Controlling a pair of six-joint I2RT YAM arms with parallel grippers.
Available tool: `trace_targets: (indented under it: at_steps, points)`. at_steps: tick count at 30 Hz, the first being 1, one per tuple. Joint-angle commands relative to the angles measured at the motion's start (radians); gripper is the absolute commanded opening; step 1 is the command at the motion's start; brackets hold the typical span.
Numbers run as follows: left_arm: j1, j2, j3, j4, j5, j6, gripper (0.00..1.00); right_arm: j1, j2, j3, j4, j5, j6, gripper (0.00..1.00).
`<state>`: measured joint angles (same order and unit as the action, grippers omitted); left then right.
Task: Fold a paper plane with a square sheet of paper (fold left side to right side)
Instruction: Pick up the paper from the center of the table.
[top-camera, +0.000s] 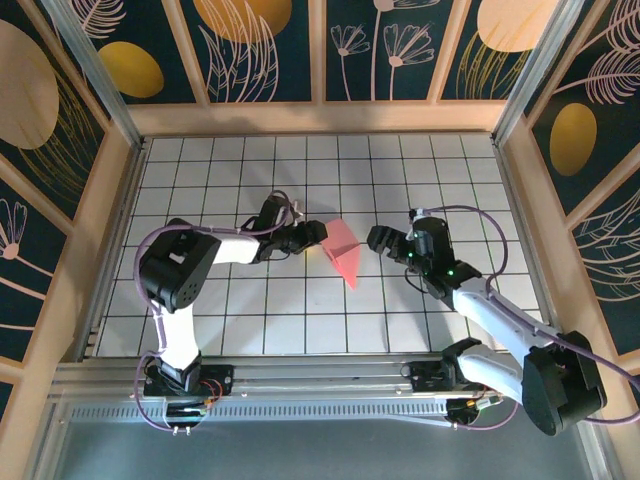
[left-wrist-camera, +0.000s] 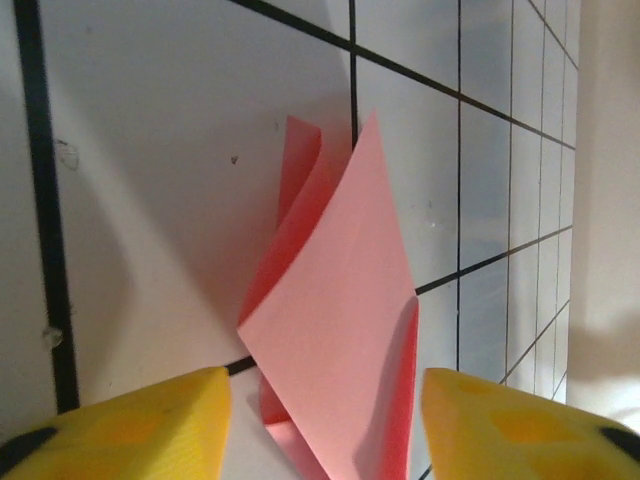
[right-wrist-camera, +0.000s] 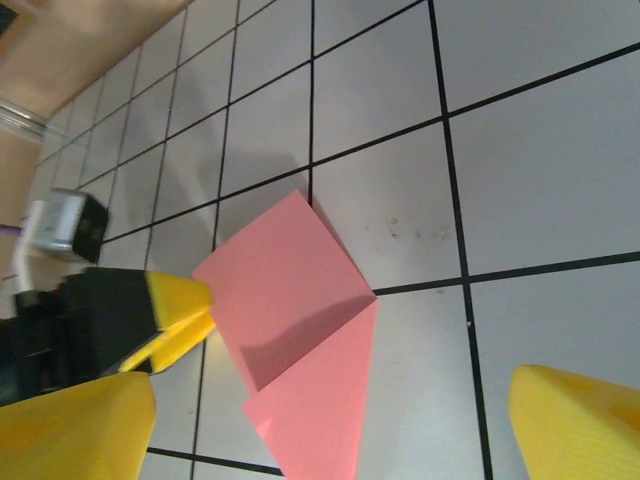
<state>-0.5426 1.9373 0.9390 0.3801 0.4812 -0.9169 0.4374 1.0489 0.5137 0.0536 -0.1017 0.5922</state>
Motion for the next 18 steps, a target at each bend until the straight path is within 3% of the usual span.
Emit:
trace_targets:
  at_steps: [1,4,9,13,18]
  points:
    - [-0.005,0.034,0.049,0.047,0.051,-0.01,0.45,-0.023,-0.024,-0.03,0.046,-0.073,0.0,0.88]
    - [-0.005,0.048,0.064,0.049,0.048,-0.006,0.32,-0.047,-0.026,-0.049,0.072,-0.143,0.0,0.86]
    - [-0.004,0.001,0.007,0.073,0.025,0.029,0.02,-0.071,-0.024,-0.068,0.115,-0.231,-0.01,0.83]
    - [0.0,-0.109,-0.079,0.089,0.03,0.111,0.0,-0.077,-0.012,-0.076,0.155,-0.333,-0.055,0.83]
    - [0.02,-0.303,-0.226,0.118,0.086,0.244,0.0,-0.069,0.082,-0.07,0.208,-0.484,-0.131,0.92]
